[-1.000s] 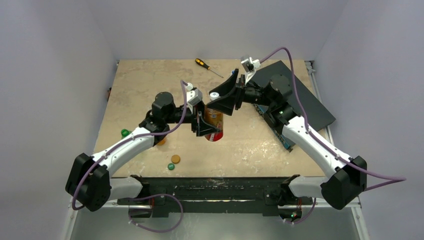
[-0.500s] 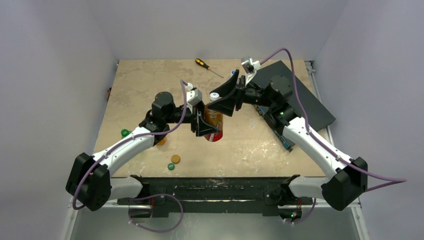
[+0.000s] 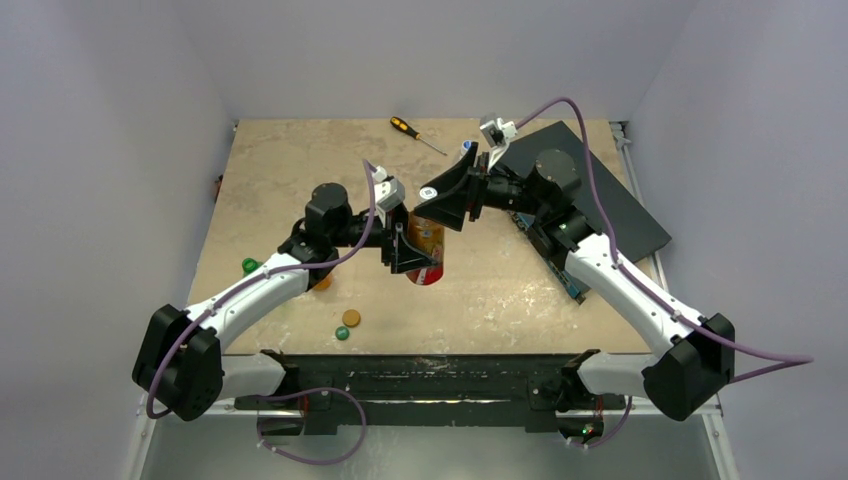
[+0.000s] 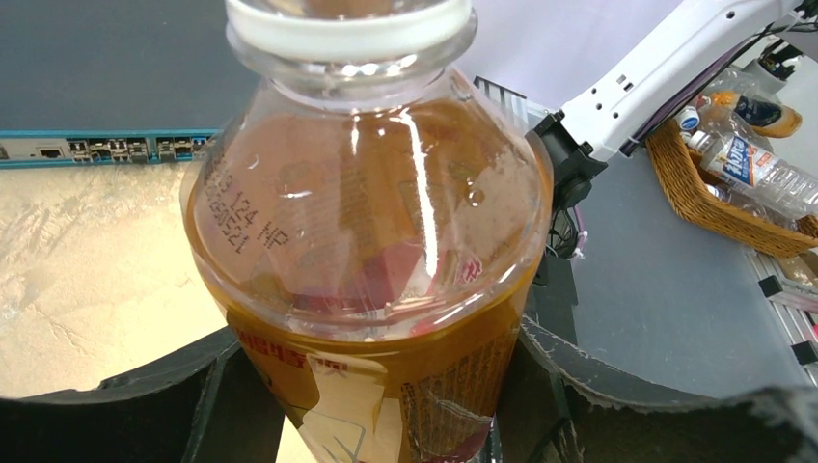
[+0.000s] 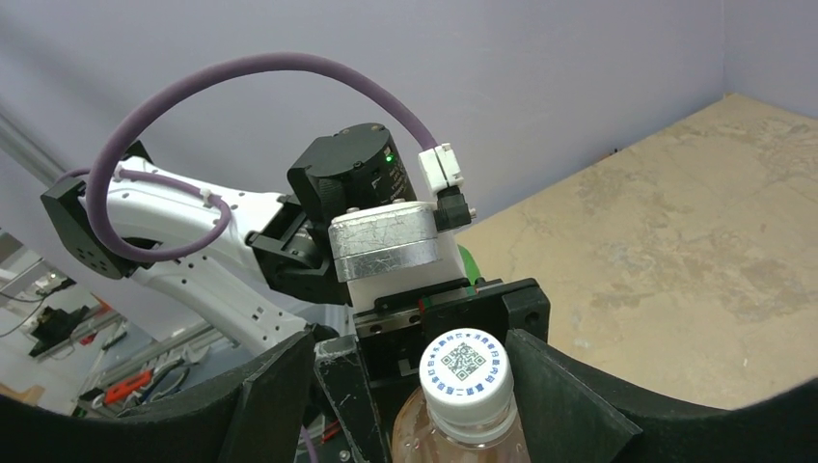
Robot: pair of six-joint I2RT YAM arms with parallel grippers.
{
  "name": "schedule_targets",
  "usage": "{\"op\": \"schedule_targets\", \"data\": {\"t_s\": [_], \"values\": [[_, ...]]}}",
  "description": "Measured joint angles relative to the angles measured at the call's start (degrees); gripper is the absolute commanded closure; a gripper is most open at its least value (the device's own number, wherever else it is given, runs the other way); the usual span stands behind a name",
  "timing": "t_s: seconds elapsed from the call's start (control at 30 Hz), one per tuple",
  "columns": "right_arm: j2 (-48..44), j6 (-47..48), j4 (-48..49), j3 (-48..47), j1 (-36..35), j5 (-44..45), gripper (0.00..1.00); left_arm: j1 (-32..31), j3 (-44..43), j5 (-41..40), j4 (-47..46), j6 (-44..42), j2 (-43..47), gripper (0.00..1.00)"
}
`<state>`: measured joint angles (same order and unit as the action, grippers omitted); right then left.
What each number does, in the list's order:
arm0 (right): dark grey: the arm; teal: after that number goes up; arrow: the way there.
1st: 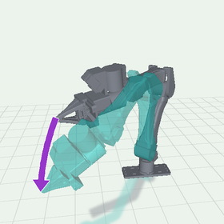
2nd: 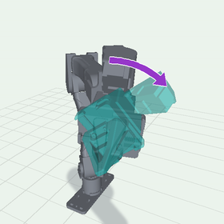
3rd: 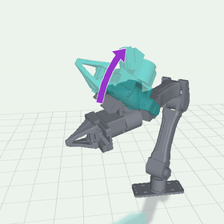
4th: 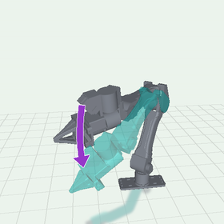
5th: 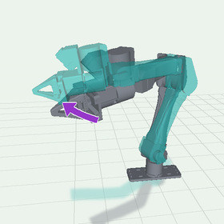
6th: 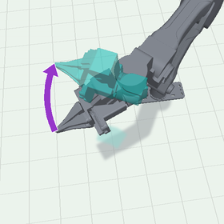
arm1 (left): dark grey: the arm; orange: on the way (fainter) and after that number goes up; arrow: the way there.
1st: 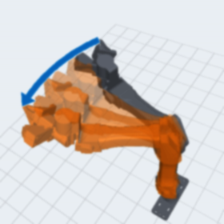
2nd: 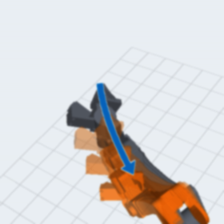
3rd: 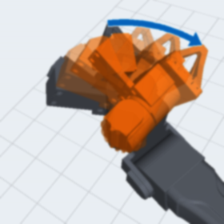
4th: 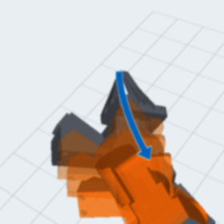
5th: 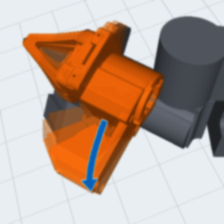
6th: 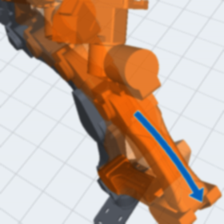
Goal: Screw on the bottle caps
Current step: Screw the bottle cap onto the plastic bottle.
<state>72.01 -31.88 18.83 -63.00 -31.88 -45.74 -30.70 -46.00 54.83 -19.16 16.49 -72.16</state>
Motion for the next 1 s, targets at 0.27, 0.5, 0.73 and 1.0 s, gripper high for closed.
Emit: {"op": "schedule_targets", "data": {"t_s": [0.27, 0.5, 0.73, 1.0], "values": [[0.8, 0.0, -1.4, -0.6, 0.0, 1.2, 0.34, 0.2, 0.0, 0.0, 1.2, -0.8, 0.0, 1.00], [0.9, 0.0, -1.8, -0.7, 0.0, 2.6, 0.36, 0.3, 0.0, 0.0, 1.3, -1.0, 0.0, 1.00], [1.3, -0.1, -2.2, -1.2, 0.0, 4.0, 0.41, 0.3, 0.0, 0.0, 1.3, -1.0, 0.0, 1.00], [2.7, -0.3, -4.7, -1.8, 0.0, 6.3, 0.46, 0.3, 0.0, 0.0, 1.4, -1.0, 0.0, 1.00]]}}
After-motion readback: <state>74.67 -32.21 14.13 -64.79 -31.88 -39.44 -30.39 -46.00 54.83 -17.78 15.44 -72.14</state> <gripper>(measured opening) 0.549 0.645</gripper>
